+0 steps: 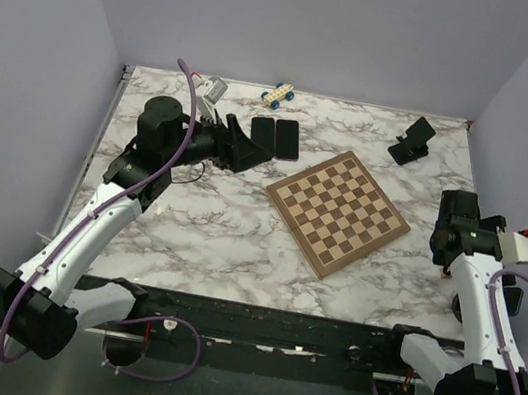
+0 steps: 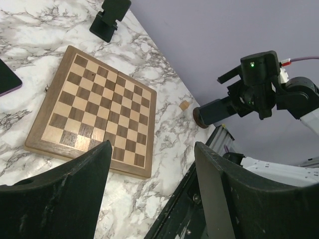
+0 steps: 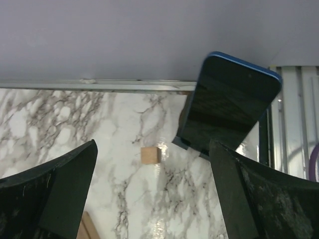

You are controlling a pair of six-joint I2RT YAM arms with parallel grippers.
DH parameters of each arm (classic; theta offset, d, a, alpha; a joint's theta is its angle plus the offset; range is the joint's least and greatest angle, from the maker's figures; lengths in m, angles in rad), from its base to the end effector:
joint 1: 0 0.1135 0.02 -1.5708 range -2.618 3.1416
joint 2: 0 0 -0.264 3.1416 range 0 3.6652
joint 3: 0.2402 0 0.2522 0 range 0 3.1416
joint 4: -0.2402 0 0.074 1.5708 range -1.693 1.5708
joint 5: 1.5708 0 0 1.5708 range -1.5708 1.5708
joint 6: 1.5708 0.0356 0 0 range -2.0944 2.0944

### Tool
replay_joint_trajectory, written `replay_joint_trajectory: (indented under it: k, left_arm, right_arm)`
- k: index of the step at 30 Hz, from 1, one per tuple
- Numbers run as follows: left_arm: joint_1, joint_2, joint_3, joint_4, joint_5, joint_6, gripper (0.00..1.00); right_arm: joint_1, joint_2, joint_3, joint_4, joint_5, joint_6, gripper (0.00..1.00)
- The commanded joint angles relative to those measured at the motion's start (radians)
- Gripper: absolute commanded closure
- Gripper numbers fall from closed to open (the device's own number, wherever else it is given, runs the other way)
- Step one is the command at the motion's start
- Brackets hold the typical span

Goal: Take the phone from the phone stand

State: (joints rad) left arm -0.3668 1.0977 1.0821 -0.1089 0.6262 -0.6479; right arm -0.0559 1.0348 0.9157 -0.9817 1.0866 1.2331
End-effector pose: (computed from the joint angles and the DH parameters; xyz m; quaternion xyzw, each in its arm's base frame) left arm 0.2237 -0.1083 0.3919 0.1019 0.7348 -0.5077 0.4381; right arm 0.1745 -0.0413 0.2902 0.5964 0.5932 -0.3075 0.4449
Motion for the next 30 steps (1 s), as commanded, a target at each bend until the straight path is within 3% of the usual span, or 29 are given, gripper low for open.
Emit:
replay_joint_trajectory:
  k: [1, 13, 22, 30]
  left_arm:
    - [-0.017, -0.001, -0.001, -0.009, -0.028, 0.025, 0.25]
    - [-0.037, 0.011, 0.0, -0.017, -0.047, 0.05, 0.24]
    - [-0.049, 0.005, 0.005, -0.031, -0.066, 0.07, 0.24]
    - [-0.063, 0.012, 0.01, -0.045, -0.086, 0.093, 0.24]
  right_arm:
    - [-0.036, -0.04, -0.055, -0.155, 0.041, 0.246, 0.0]
    - [-0.179, -0.035, -0.11, -0.141, 0.065, 0.3, 0.0]
    - [-0.253, -0.014, -0.115, -0.032, 0.096, 0.24, 0.0]
    - [-0.272, 0.022, -0.133, 0.027, 0.092, 0.244, 0.0]
